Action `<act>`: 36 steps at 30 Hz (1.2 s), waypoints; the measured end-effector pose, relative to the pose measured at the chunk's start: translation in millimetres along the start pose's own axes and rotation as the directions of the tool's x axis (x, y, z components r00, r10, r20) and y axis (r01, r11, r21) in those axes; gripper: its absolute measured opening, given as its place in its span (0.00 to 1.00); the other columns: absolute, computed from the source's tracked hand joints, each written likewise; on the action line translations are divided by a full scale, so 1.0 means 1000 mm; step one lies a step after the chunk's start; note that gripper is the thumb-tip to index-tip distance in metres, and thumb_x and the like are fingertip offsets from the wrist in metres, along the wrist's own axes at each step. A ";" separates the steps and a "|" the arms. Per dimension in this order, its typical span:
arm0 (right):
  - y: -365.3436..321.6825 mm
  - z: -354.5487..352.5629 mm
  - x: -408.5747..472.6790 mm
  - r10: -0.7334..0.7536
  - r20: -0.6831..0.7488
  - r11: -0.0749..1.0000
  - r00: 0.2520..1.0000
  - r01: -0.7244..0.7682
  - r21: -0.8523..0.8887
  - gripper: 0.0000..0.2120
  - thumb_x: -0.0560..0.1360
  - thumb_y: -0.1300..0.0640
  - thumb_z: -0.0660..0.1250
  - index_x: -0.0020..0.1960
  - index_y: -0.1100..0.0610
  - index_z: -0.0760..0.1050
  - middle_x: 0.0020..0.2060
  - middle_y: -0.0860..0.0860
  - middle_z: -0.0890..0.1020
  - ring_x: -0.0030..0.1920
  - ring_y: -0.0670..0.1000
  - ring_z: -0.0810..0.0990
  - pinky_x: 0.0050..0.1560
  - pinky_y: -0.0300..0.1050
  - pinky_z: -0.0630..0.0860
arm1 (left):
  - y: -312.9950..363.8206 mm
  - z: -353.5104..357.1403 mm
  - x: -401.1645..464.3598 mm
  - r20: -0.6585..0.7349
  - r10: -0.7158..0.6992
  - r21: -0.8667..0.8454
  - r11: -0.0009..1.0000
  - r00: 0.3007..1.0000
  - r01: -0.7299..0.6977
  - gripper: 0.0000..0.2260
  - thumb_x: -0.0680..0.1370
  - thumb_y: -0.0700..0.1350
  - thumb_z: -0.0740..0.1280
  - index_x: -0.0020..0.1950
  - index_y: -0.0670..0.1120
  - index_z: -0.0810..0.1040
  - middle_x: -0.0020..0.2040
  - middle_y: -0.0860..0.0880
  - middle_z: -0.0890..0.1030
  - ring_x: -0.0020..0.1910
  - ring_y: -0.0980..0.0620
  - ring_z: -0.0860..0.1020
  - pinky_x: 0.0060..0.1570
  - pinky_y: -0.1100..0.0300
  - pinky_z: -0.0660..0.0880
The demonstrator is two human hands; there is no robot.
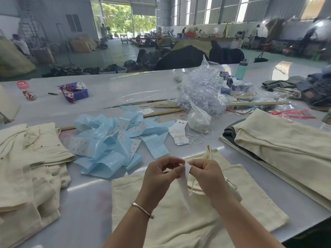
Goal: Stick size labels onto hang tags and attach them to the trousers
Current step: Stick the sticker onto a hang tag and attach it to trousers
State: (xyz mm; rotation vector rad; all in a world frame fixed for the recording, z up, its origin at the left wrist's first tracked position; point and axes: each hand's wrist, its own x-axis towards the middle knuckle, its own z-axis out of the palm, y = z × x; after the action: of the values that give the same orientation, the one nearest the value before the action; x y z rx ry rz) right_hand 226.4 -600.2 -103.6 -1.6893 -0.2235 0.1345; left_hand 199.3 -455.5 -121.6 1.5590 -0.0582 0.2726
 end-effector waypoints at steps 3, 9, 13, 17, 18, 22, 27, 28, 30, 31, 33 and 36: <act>-0.002 -0.009 -0.004 -0.017 0.050 0.999 0.999 0.015 0.041 0.07 0.72 0.62 0.70 0.39 0.56 0.85 0.38 0.69 0.80 0.37 0.52 0.76 0.34 0.40 0.75 | 0.000 0.006 0.003 0.031 0.011 0.018 1.000 0.999 -0.011 0.04 0.71 0.41 0.74 0.44 0.47 0.85 0.39 0.47 0.83 0.40 0.53 0.79 0.45 0.54 0.78; 0.010 -0.026 -0.013 -0.114 -0.013 0.992 0.993 0.113 -0.053 0.06 0.69 0.51 0.70 0.39 0.49 0.85 0.34 0.56 0.84 0.37 0.52 0.79 0.42 0.51 0.76 | -0.004 0.023 0.008 0.118 0.023 0.137 0.990 0.993 -0.039 0.02 0.72 0.43 0.70 0.43 0.48 0.81 0.40 0.43 0.82 0.39 0.54 0.77 0.39 0.55 0.74; 0.018 -0.041 -0.017 -0.097 -0.037 0.995 0.995 0.098 0.032 0.04 0.72 0.56 0.73 0.40 0.52 0.86 0.35 0.58 0.85 0.38 0.47 0.78 0.42 0.45 0.74 | -0.008 0.037 0.010 0.141 0.034 0.195 0.979 0.989 -0.061 0.01 0.73 0.43 0.71 0.43 0.48 0.81 0.39 0.47 0.82 0.38 0.53 0.78 0.39 0.51 0.76; 0.024 -0.054 -0.018 -0.068 -0.048 0.997 0.997 0.069 0.027 0.07 0.74 0.64 0.70 0.43 0.56 0.86 0.34 0.55 0.85 0.36 0.47 0.79 0.39 0.41 0.74 | -0.014 0.053 0.012 0.123 0.048 0.262 0.962 0.991 -0.080 0.08 0.75 0.35 0.70 0.41 0.47 0.79 0.35 0.52 0.81 0.36 0.53 0.78 0.37 0.52 0.77; 0.026 -0.059 -0.016 -0.052 -0.081 0.999 0.995 0.053 0.004 0.09 0.74 0.66 0.69 0.46 0.55 0.85 0.32 0.51 0.84 0.33 0.46 0.77 0.36 0.39 0.73 | -0.015 0.056 0.013 0.119 0.048 0.278 0.957 0.992 -0.079 0.08 0.75 0.34 0.69 0.41 0.47 0.78 0.35 0.53 0.81 0.36 0.53 0.79 0.37 0.53 0.77; 0.029 -0.093 -0.002 -0.011 -0.257 0.999 0.966 -0.003 -0.054 0.20 0.74 0.68 0.64 0.58 0.48 0.80 0.42 0.51 0.83 0.29 0.54 0.68 0.33 0.47 0.71 | -0.016 0.070 0.019 0.095 0.050 0.345 0.935 0.994 -0.080 0.05 0.77 0.37 0.69 0.42 0.45 0.78 0.37 0.54 0.83 0.35 0.57 0.80 0.35 0.65 0.74; 0.025 -0.125 0.019 -0.028 0.033 0.984 0.999 0.022 0.174 0.17 0.72 0.67 0.68 0.59 0.54 0.79 0.48 0.52 0.85 0.24 0.45 0.69 0.25 0.34 0.67 | -0.013 0.100 0.038 0.058 0.059 0.332 0.940 0.997 -0.075 0.05 0.75 0.37 0.71 0.42 0.46 0.80 0.32 0.55 0.79 0.34 0.56 0.76 0.36 0.66 0.71; 0.027 -0.129 0.024 0.006 0.106 0.984 0.994 -0.025 0.174 0.15 0.72 0.66 0.69 0.57 0.56 0.79 0.46 0.53 0.85 0.23 0.45 0.70 0.24 0.35 0.66 | -0.013 0.107 0.042 0.056 0.054 0.311 0.948 0.997 -0.068 0.04 0.75 0.37 0.71 0.42 0.45 0.80 0.32 0.54 0.79 0.35 0.55 0.76 0.37 0.64 0.72; 0.033 -0.139 0.034 0.065 0.177 0.990 0.982 -0.086 0.115 0.08 0.72 0.66 0.70 0.51 0.60 0.81 0.37 0.55 0.84 0.23 0.48 0.72 0.23 0.38 0.66 | -0.017 0.122 0.050 0.040 0.038 0.297 0.954 0.998 -0.049 0.04 0.75 0.36 0.71 0.42 0.43 0.80 0.33 0.53 0.79 0.35 0.51 0.76 0.38 0.57 0.73; 0.037 -0.146 0.039 0.089 0.194 0.989 0.977 -0.110 0.100 0.04 0.73 0.66 0.70 0.47 0.61 0.81 0.33 0.56 0.83 0.24 0.49 0.72 0.23 0.38 0.67 | -0.019 0.129 0.054 0.023 0.022 0.298 0.954 0.999 -0.028 0.04 0.75 0.36 0.71 0.42 0.43 0.80 0.33 0.53 0.79 0.35 0.50 0.76 0.39 0.54 0.73; 0.045 -0.160 0.050 0.135 0.196 0.986 0.971 -0.150 0.066 0.05 0.73 0.66 0.70 0.40 0.60 0.81 0.26 0.54 0.78 0.23 0.49 0.71 0.24 0.39 0.66 | -0.028 0.143 0.058 -0.012 -0.026 0.308 0.951 1.000 0.029 0.04 0.75 0.36 0.71 0.42 0.43 0.80 0.33 0.54 0.78 0.35 0.52 0.75 0.39 0.53 0.73; 0.059 -0.185 0.069 0.059 0.033 0.961 0.998 -0.048 -0.273 0.06 0.72 0.60 0.72 0.36 0.55 0.80 0.25 0.47 0.74 0.27 0.46 0.70 0.32 0.41 0.67 | -0.043 0.158 0.059 -0.049 -0.115 0.362 0.924 0.992 0.125 0.05 0.74 0.39 0.72 0.45 0.49 0.81 0.36 0.58 0.79 0.35 0.58 0.75 0.39 0.65 0.70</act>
State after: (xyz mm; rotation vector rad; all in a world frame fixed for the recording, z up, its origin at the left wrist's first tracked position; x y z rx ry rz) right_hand 338.3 -770.2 -134.9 -1.9688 -0.2352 0.1858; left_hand 286.7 -603.7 -148.5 1.9209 0.1161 0.2151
